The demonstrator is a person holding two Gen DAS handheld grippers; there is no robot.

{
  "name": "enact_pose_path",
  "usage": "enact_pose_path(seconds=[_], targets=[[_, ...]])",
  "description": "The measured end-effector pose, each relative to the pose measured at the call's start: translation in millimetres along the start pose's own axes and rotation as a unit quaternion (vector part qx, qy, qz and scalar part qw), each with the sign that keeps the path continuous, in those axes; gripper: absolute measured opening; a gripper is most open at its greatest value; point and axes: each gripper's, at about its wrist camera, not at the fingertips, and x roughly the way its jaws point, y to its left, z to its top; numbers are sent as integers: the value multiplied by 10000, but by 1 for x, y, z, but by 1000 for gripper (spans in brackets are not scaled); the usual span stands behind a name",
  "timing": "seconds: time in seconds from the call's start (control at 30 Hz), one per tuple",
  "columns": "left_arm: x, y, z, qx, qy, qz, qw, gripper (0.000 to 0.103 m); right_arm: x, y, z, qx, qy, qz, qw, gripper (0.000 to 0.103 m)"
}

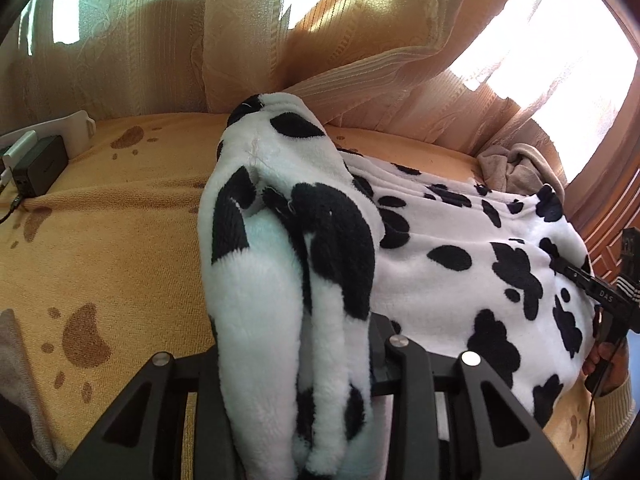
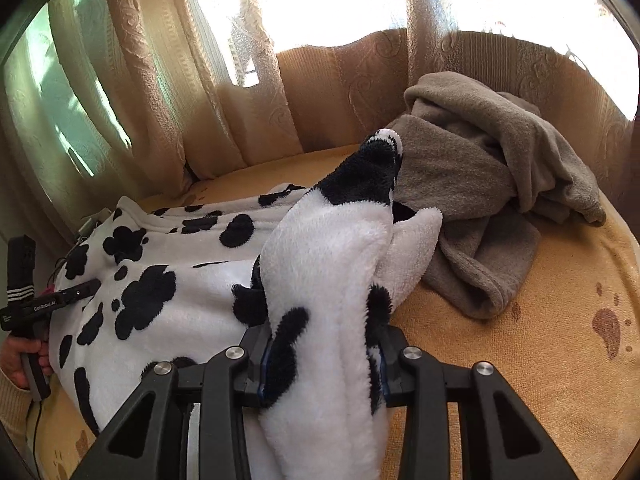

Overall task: Fold clothes
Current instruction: 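Lift the folded blanket with both grippers and carry it toward the wall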

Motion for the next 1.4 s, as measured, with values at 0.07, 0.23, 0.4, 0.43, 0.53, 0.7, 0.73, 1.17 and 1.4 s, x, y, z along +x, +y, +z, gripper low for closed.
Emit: enact_pose_path(seconds=[0.07,0.23,0.4,0.43,0.53,0.7,0.73,1.17,1.4], targets=[[0,-1,0,-1,-42,77,10000,38,0,6,-2,-113,-64,-197,9997,40],[2,-1,0,-53,-53,127,9999,38,-2,16,-5,-434,-203,-583,9971,40],[1,-3,-1,-67,-99,232,9997,39,-5,30,-11,-827,-385,-944,9914,40],[1,-4,-1,-69,-109,254,9996,39,-6,31,-12,-886,-413,-989,9903,40],[-1,-7,-2,-39,-163,357,9992,39,-9,33,-14,-942,-457,-1041,9890,40],[-9,-16,-4,94,-328,568,9978,38,-15,39,-15,-1036,-562,-1128,9866,40],[-10,-18,-4,124,-363,606,9974,38,-16,41,-15,-1065,-588,-1150,9859,40],[-36,-20,-6,26,-619,547,9966,38,-39,59,-14,-1328,-935,-1305,9780,40],[-71,-27,-8,30,-921,412,9949,38,-58,64,-13,-1266,-1144,-1241,9775,40]])
